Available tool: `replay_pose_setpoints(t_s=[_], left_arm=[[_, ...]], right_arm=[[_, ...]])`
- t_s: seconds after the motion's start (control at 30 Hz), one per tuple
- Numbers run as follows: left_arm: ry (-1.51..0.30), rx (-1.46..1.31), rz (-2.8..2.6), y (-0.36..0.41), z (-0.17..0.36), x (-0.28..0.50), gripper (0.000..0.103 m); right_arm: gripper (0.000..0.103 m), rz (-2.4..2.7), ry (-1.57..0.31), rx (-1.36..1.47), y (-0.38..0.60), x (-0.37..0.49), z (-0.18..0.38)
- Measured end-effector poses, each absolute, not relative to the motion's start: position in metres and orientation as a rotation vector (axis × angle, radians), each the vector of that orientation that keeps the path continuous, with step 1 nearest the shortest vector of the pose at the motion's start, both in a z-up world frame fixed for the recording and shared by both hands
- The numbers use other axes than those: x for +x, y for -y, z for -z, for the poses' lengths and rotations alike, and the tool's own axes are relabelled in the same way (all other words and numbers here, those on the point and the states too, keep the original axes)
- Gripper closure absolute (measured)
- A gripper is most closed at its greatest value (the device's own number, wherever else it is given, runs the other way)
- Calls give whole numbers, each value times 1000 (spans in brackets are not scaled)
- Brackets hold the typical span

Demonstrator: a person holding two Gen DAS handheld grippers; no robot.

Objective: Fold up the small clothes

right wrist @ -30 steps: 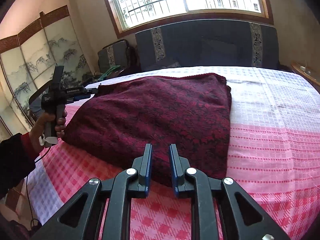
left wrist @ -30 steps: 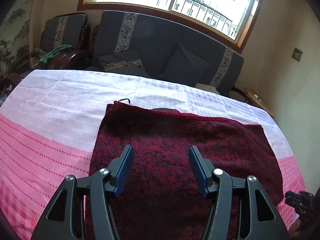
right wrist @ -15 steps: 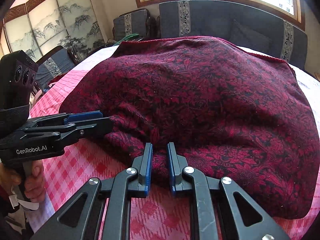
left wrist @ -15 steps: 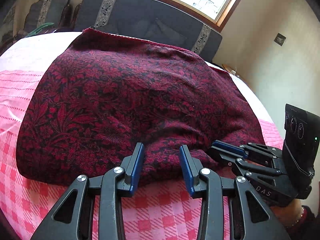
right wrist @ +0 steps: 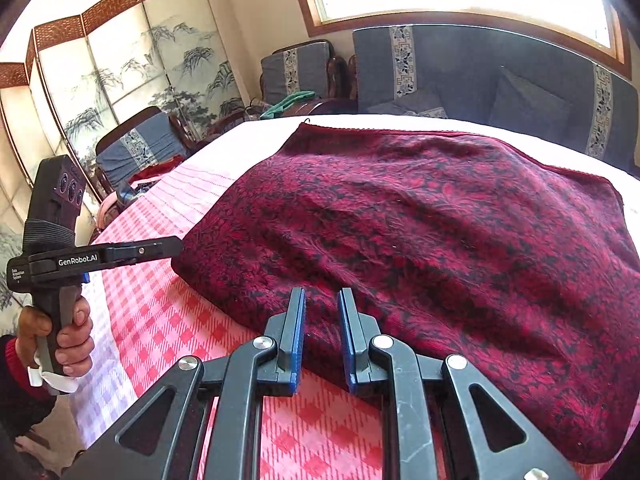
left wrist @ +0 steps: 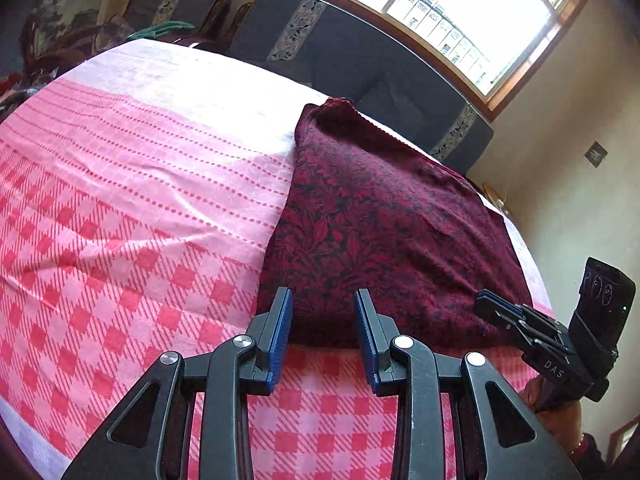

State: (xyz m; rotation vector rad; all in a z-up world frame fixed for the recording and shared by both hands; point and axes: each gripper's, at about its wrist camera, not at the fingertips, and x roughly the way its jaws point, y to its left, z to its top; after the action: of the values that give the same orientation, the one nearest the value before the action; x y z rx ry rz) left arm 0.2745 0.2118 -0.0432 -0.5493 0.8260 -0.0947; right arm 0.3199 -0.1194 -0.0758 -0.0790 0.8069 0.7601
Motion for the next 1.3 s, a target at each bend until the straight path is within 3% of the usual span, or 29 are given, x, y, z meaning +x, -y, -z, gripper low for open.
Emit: replay_pose_setpoints(t_s=[0.23, 0.37, 0.47, 0.6, 1.03, 1.23, 1.3], left_arm=[[-823, -612, 101, -234, 54, 268, 70], [-798, -716, 136, -259, 48, 277, 67], [-876, -736, 237, -263, 51, 309, 62], [-966, -660, 277, -255, 54, 346, 62], [-989, -710, 405, -269, 68, 399, 60], [-917, -592, 391, -249, 60, 406, 42], [-898, -495, 360, -236, 56, 405, 42]], right_arm=[[87, -748, -904, -168, 99, 329, 95], [87, -761, -775, -61, 118, 323, 73], [87, -684, -719, -5, 134, 328, 66], [87, -639, -709, 39, 147, 337, 69], [86, -605, -693, 47, 141, 333, 83], [74, -541, -717, 110, 152, 342, 88], [64, -540, -713, 101, 151, 341, 87]])
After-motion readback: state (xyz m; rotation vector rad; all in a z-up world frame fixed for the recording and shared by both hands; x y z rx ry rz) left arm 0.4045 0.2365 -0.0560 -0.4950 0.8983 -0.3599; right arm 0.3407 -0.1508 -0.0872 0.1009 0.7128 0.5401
